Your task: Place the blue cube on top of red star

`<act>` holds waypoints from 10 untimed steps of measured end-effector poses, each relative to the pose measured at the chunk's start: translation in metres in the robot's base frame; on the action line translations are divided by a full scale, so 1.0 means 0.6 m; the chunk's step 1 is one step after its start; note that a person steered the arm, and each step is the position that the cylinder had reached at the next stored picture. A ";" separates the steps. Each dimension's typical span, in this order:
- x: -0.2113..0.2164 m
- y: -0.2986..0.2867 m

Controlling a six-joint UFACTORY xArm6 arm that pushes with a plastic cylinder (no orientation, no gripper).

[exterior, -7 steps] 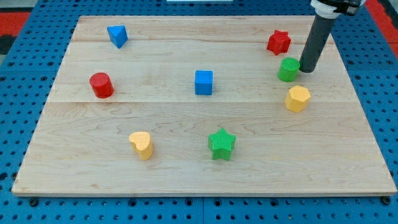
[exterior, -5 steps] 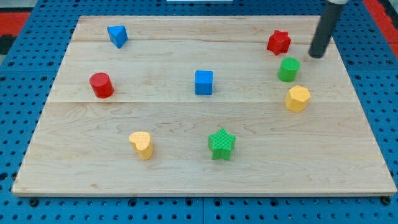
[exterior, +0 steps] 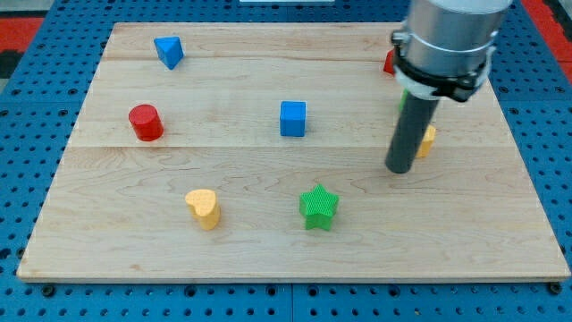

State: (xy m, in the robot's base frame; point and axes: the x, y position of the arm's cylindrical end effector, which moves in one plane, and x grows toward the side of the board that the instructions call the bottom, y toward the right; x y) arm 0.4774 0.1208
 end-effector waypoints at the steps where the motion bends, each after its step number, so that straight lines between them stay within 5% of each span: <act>1: -0.027 -0.065; 4: -0.066 -0.189; 10: -0.349 -0.186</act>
State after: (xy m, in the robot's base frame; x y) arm 0.2682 0.0091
